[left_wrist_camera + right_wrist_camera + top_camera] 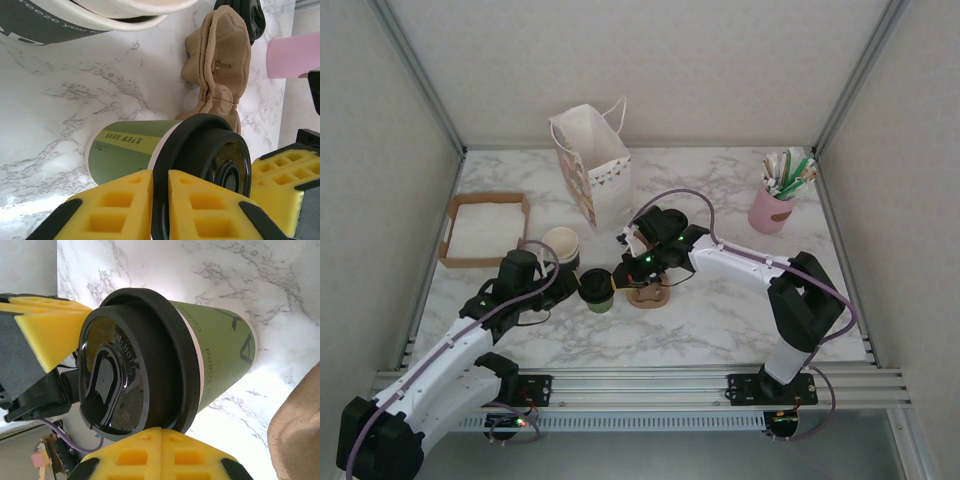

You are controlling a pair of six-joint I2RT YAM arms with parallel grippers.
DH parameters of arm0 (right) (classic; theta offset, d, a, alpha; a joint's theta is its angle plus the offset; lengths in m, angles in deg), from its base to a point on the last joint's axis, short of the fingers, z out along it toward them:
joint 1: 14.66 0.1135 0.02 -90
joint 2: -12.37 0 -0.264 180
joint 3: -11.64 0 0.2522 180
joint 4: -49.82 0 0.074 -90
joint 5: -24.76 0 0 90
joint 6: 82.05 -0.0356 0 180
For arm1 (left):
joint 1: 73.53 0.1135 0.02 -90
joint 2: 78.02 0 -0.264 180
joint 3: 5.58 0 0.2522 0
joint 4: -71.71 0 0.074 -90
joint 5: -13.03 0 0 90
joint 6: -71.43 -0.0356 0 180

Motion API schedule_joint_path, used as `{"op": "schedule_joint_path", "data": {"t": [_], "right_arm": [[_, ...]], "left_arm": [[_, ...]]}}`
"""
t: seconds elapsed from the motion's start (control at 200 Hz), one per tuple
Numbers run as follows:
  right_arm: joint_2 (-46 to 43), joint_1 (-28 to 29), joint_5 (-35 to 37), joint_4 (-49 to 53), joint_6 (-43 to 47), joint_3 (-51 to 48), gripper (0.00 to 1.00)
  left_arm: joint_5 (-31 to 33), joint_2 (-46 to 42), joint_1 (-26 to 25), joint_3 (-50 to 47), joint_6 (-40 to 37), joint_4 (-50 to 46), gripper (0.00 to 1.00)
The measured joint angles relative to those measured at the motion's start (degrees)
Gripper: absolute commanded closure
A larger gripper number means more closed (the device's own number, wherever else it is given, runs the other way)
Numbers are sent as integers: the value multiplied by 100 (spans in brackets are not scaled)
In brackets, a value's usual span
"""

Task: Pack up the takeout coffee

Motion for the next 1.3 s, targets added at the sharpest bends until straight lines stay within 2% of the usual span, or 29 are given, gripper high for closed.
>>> {"op": "schedule_joint_path", "data": {"t": [0.481, 0.731, 0.981, 1.167, 1.297], "right_arm": [[157, -66, -254, -20, 0, 52, 100], [437, -85, -87, 501, 234, 590, 100], [664, -168, 131, 564, 435, 960, 100], [787, -205, 205, 581, 535, 1139, 100], [804, -216, 273, 584, 579, 1167, 100]], "left_arm": [[42, -66, 0, -120, 109, 136, 82], [157, -109, -7, -118, 98, 35, 74], [127, -197, -61, -105, 101, -212, 72], [83, -199, -92, -39, 81, -431, 60], [83, -199, -114, 109, 81, -682, 58]]}}
